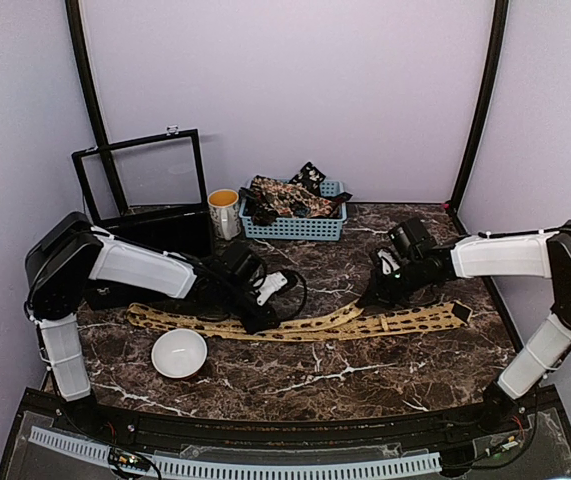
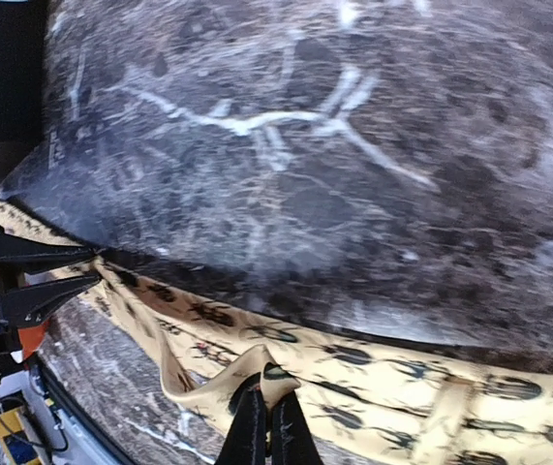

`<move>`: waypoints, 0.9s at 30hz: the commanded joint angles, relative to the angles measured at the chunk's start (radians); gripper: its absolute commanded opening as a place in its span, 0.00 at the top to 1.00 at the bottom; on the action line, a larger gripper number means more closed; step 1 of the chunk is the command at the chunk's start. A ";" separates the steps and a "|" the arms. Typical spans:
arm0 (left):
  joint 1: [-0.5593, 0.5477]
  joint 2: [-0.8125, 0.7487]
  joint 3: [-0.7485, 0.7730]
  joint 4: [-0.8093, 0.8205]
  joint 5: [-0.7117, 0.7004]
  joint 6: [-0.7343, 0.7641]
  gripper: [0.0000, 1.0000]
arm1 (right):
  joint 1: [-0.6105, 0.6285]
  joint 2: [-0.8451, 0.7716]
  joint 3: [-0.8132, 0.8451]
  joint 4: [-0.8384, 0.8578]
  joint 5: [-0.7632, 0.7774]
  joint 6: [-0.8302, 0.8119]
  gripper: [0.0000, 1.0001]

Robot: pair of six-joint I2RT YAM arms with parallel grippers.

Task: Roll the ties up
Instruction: Flatten out the tie at the center of the board.

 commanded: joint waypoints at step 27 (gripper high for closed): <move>-0.060 0.171 0.297 -0.294 0.026 0.010 0.41 | -0.147 -0.020 -0.130 -0.075 -0.063 -0.128 0.74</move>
